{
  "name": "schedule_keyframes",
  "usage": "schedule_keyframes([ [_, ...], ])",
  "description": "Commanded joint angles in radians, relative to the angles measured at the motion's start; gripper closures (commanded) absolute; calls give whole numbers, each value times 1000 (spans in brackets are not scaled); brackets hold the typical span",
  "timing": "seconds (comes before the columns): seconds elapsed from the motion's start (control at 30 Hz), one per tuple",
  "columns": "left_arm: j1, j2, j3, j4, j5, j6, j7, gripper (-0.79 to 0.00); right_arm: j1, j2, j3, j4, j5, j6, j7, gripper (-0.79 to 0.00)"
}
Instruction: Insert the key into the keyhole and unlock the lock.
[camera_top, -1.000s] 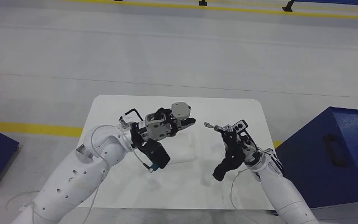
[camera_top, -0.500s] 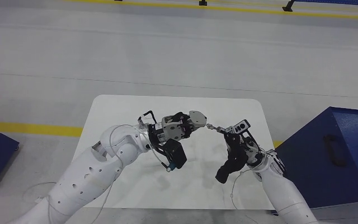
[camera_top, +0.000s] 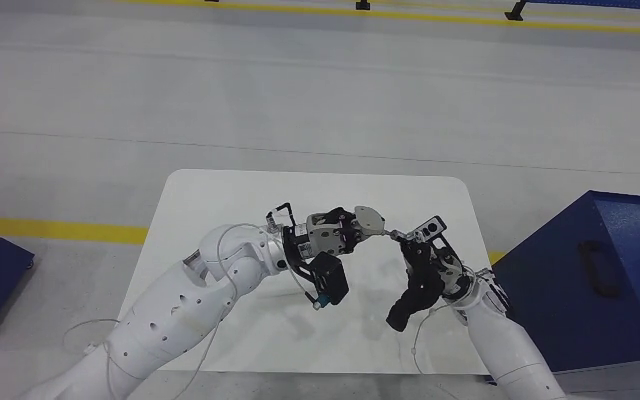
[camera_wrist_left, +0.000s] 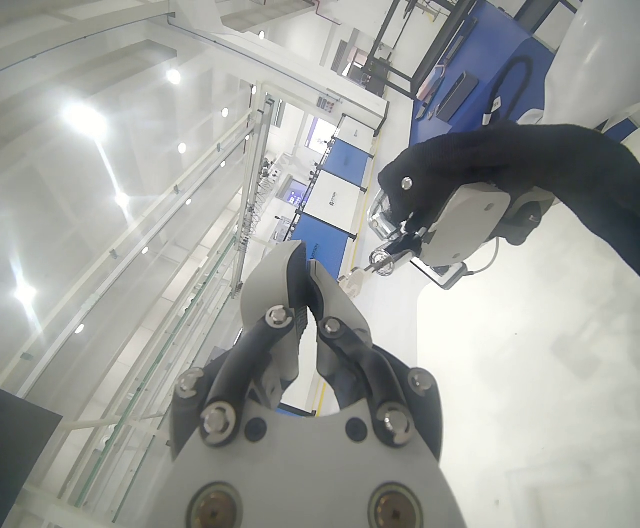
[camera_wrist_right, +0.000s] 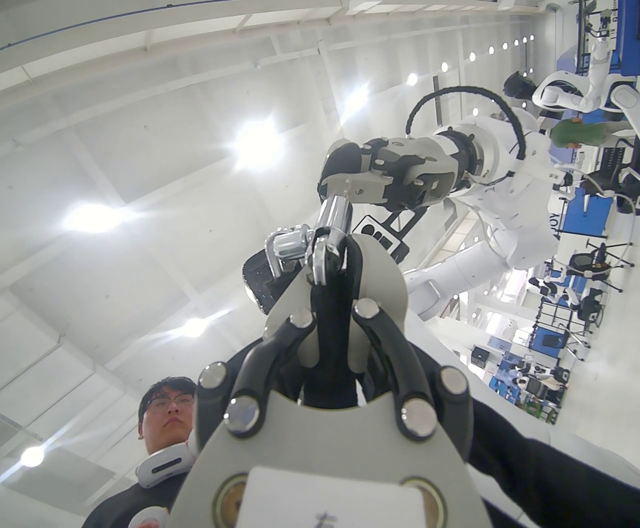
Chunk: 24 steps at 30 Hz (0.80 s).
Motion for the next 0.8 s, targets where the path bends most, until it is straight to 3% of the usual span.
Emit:
schedule_keyframes([
  [0.0, 1, -5, 2, 4, 5, -3, 1, 0, -2, -1, 6, 2, -1, 2, 3, 0],
  [0.27, 9, -7, -48, 1, 16, 0, 6, 0, -1, -3, 32, 18, -7, 9, 4, 0],
  [0.3, 10, -6, -51, -1, 17, -2, 9, -234, 0, -3, 35, 20, -12, 12, 3, 0],
  [0.33, 10, -6, -51, -1, 17, -2, 9, -671, 2, -3, 41, 24, -13, 11, -1, 0],
  [0.37, 10, -6, -51, -1, 17, -2, 9, -785, 2, -3, 41, 24, -13, 11, -1, 0],
  [0.6, 19, -6, -56, 2, -3, -9, -1, -785, 5, -1, 59, 12, -37, -27, -30, 0],
  [0.77, 62, -7, -151, -10, -336, -141, -73, -785, 21, 10, 124, 1, -121, -127, -4, 0],
])
